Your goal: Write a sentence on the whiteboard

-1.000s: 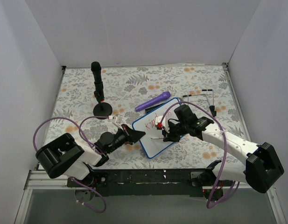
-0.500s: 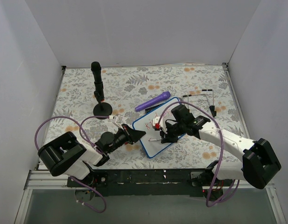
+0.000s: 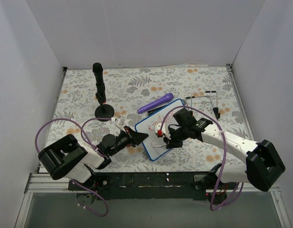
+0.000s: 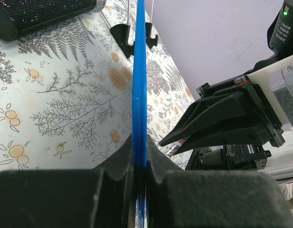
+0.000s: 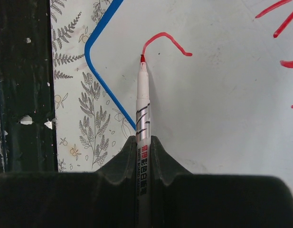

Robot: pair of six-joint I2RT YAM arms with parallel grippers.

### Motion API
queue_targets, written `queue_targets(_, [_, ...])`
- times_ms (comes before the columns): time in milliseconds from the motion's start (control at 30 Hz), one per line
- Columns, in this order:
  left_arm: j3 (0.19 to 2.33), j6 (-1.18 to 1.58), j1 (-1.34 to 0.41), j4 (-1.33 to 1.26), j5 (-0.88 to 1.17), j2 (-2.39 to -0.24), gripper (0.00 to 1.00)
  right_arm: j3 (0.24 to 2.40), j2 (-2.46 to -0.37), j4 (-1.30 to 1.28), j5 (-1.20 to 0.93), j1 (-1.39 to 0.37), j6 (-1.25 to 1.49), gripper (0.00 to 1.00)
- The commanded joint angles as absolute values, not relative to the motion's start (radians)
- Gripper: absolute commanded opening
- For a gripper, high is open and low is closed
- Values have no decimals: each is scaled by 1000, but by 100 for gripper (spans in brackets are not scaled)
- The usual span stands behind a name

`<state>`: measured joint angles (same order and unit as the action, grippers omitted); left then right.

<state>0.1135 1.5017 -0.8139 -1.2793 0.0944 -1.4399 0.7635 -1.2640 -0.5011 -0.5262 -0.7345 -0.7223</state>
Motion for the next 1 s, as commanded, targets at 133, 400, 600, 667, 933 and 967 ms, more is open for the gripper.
queue_targets(133, [130, 1459, -816, -1301, 106, -1405, 0, 833, -1266, -518, -468, -707, -729, 1])
queue_targets(400, [127, 1450, -816, -1307, 117, -1422, 0, 902, -1250, -563, -535, -684, -742, 1])
queue_targets(600, [126, 1442, -816, -1301, 118, -1420, 0, 890, -1209, -575, -580, -675, -765, 1])
queue_targets(667, [126, 1439, -816, -1298, 118, -1420, 0, 884, -1201, -566, -578, -661, -762, 1])
queue_targets(933, [129, 1430, -816, -1287, 123, -1419, 0, 859, -1200, -514, -571, -629, -733, 1])
queue_targets(967, [129, 1428, -816, -1287, 123, -1419, 0, 858, -1203, -509, -568, -629, -730, 1])
